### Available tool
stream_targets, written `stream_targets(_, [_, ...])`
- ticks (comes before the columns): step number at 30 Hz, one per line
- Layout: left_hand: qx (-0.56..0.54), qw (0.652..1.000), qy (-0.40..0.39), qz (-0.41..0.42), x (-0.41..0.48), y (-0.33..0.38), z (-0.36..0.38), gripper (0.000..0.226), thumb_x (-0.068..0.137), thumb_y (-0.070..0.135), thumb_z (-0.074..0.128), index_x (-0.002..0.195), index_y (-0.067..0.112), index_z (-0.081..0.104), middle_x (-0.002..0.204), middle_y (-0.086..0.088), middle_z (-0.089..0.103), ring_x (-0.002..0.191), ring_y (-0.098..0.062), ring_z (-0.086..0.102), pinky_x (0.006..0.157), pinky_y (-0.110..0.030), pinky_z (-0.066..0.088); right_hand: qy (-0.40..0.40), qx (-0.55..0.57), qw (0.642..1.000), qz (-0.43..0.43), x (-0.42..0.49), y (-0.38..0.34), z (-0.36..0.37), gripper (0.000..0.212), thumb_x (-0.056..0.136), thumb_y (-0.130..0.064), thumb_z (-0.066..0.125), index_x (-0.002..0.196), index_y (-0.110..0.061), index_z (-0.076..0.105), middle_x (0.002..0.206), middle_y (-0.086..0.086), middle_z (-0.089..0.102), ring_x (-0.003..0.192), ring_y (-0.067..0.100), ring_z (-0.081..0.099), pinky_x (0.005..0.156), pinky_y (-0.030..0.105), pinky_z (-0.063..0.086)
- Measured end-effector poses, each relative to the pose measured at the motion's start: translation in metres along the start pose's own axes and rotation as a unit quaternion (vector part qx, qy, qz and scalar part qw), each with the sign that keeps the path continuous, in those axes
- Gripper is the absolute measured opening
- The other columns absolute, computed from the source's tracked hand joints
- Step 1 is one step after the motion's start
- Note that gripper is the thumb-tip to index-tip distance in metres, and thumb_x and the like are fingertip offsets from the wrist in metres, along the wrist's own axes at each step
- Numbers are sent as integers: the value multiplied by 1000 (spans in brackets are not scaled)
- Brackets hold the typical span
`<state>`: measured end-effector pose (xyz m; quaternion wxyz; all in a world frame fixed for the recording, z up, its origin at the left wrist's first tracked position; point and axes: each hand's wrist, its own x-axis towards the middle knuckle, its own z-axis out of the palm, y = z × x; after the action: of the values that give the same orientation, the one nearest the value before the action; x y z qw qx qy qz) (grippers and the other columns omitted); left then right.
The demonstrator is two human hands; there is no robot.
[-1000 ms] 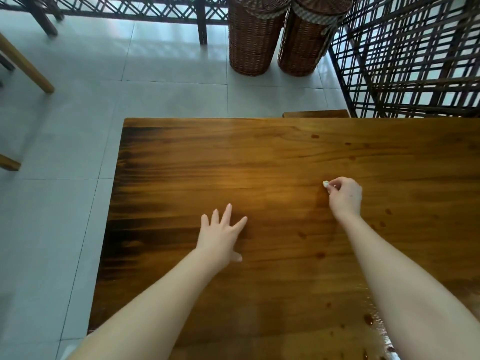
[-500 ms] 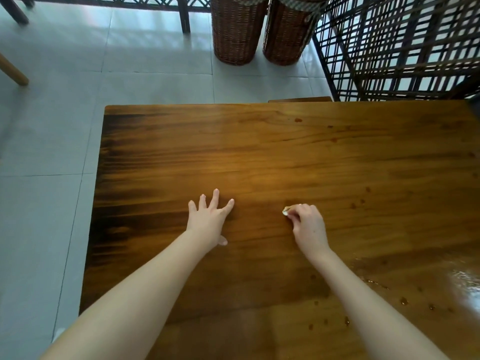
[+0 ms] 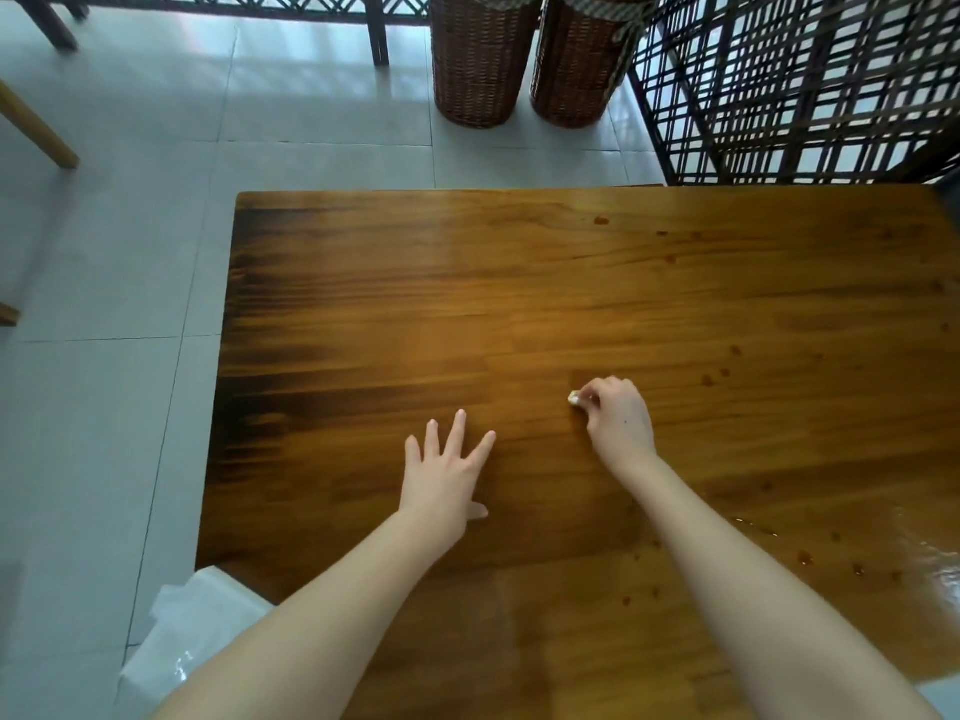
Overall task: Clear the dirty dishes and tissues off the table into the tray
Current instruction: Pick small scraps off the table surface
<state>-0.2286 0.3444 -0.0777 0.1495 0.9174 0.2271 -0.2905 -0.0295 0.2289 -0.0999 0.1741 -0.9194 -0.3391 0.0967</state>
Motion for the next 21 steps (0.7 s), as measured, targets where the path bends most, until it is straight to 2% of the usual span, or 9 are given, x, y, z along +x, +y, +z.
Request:
stream_targets(6, [6, 1000, 0, -29, -16, -4, 19, 99, 87, 52, 61, 152, 34, -11, 159, -15, -17, 146, -41, -6, 116, -57, 6, 27, 24, 997, 70, 22, -11, 5, 16, 94, -15, 58, 101, -7, 70, 102, 8, 66, 98, 21, 54, 81, 31, 45])
stream_targets(13, [45, 998, -28, -30, -9, -2, 15, 110, 80, 52, 69, 152, 31, -11, 159, -18, -16, 145, -45, -5, 115, -58, 3, -26, 1, 999, -29, -33, 10, -5, 17, 94, -10, 56, 102, -7, 70, 96, 6, 66, 93, 19, 55, 84, 33, 49])
stream_targets(21, [45, 998, -21, -33, -6, 1, 17, 111, 79, 49, 72, 153, 29, -9, 159, -19, -13, 145, -46, -4, 116, -56, 5, -4, 5, 1000, -3, -72, 34, -12, 14, 91, -6, 60, 98, -8, 72, 94, 4, 67, 89, 17, 55, 81, 32, 50])
